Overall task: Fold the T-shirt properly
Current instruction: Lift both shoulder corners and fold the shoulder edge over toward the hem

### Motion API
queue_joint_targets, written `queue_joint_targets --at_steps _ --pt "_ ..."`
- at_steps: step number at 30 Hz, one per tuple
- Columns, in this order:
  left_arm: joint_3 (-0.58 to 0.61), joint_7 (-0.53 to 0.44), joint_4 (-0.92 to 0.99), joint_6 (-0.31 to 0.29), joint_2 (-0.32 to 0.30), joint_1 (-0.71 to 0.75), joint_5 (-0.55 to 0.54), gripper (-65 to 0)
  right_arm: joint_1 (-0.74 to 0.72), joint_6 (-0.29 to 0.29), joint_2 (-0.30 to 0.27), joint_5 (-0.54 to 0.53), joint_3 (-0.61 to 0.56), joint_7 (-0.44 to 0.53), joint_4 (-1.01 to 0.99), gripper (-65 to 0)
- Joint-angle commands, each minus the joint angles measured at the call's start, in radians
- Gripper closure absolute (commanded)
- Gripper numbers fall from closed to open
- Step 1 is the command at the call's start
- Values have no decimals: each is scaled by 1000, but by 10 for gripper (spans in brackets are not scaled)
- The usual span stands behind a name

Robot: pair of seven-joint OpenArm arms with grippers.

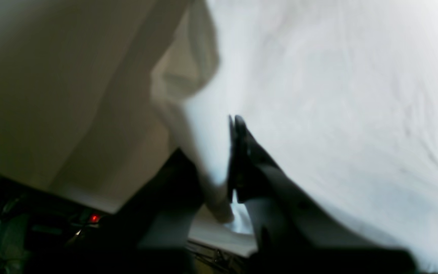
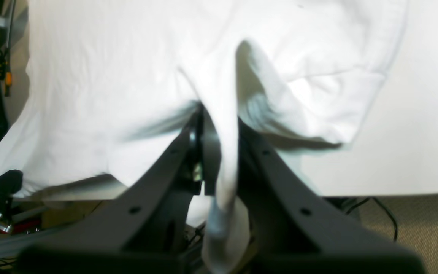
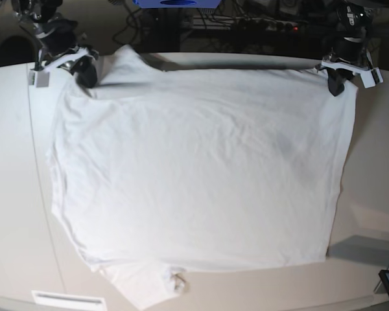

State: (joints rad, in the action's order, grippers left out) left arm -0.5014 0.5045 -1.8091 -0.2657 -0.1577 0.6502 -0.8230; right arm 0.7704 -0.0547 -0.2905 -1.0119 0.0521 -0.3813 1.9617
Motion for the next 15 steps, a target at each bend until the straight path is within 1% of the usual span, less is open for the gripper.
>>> queue_joint_targets --at_steps 1,3,5,8,10,15 --pt "-3 -25 -19 -4 -12 7 -9 0 -1 -12 -8 -8 4 11 31 -7" --pt "2 -25 -21 -4 -10 7 -11 0 -29 -12 -8 -8 4 -31 41 -7" --pt "-7 10 -21 -4 2 3 -46 0 -59 -12 -8 -8 4 -58 41 -7" --pt "-50 101 -21 -4 -4 -14 -178 0 -101 -12 -8 -8 5 -87 41 -7" --pt "-84 141 -18 -4 -4 -33 -246 0 -130 -12 -8 -11 7 -117 41 -7" --pt "-162 231 -18 -4 2 -97 -255 0 -219 -3 -16 -89 15 -187 40 -7"
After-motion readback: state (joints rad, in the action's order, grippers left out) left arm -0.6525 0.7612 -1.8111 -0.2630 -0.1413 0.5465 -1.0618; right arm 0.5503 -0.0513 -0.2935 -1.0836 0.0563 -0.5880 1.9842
